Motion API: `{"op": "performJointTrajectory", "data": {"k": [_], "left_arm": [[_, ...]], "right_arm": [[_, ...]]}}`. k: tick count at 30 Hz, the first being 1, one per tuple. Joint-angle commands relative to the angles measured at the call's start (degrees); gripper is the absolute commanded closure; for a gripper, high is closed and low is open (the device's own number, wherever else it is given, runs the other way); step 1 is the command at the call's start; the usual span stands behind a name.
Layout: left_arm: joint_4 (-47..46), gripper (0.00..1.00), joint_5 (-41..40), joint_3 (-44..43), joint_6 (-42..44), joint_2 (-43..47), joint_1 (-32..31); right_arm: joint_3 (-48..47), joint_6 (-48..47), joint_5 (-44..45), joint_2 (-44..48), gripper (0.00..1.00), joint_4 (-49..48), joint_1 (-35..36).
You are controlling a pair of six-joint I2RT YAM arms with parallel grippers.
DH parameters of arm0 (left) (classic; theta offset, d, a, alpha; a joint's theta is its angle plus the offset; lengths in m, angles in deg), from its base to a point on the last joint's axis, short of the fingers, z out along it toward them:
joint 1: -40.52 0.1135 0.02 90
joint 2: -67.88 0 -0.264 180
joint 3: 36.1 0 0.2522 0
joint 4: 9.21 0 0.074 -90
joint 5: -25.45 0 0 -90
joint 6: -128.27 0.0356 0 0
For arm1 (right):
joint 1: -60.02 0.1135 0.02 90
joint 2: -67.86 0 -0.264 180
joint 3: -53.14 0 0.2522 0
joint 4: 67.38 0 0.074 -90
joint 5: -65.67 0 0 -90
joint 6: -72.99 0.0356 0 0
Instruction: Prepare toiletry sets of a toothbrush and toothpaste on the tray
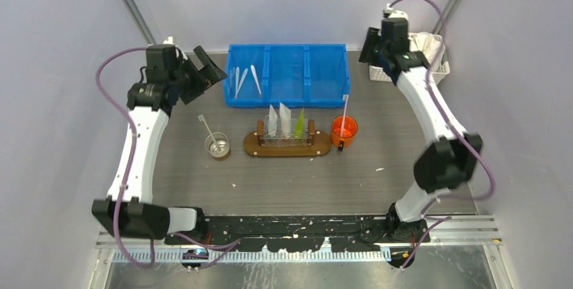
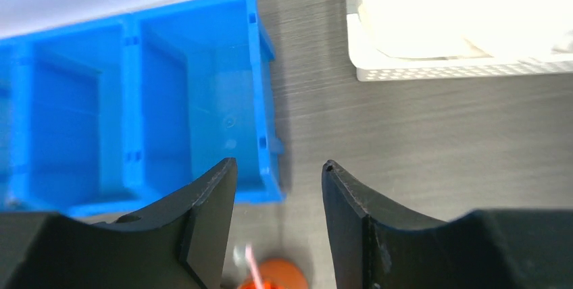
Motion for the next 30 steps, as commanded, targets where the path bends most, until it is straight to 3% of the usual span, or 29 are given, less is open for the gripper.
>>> {"op": "performJointTrajectory", "data": {"k": [1, 5, 9, 13, 17, 22, 30], "left_arm": [[3.97, 0.0, -0.07, 5.17, -0.23, 9.19, 0.43], [6.22, 0.0, 0.44, 10.32, 0.01, 13.16, 0.3], [6.1, 0.0, -2.15, 18.67, -2.16, 18.66, -1.16], [4.97, 0.0, -9.67, 25.93, -4.16, 20.23, -6.16], [3.95, 0.01, -18.41, 30.3, -4.8, 19.22, -10.19], [2.72, 0.05, -25.16, 33.15, -4.28, 16.72, -10.38], [-1.18, 0.02, -28.21, 32.29, -3.27, 7.02, -10.32]], "right_arm": [[9.99, 3.76, 4.19, 17.17, 0.45, 2.83, 0.49], [21.44, 5.02, 2.41, 27.53, 0.36, 7.48, 1.3], [33.01, 8.23, -0.54, 34.73, 0.35, 8.47, 1.65], [39.62, 11.71, -2.75, 38.05, 0.37, 5.93, 3.03], [43.72, 13.47, -2.42, 37.43, 0.38, 2.56, 5.72], [46.5, 14.54, -0.65, 34.66, 0.39, -1.82, 7.13], [46.45, 13.97, 1.55, 29.99, 0.39, -4.14, 7.12]]}}
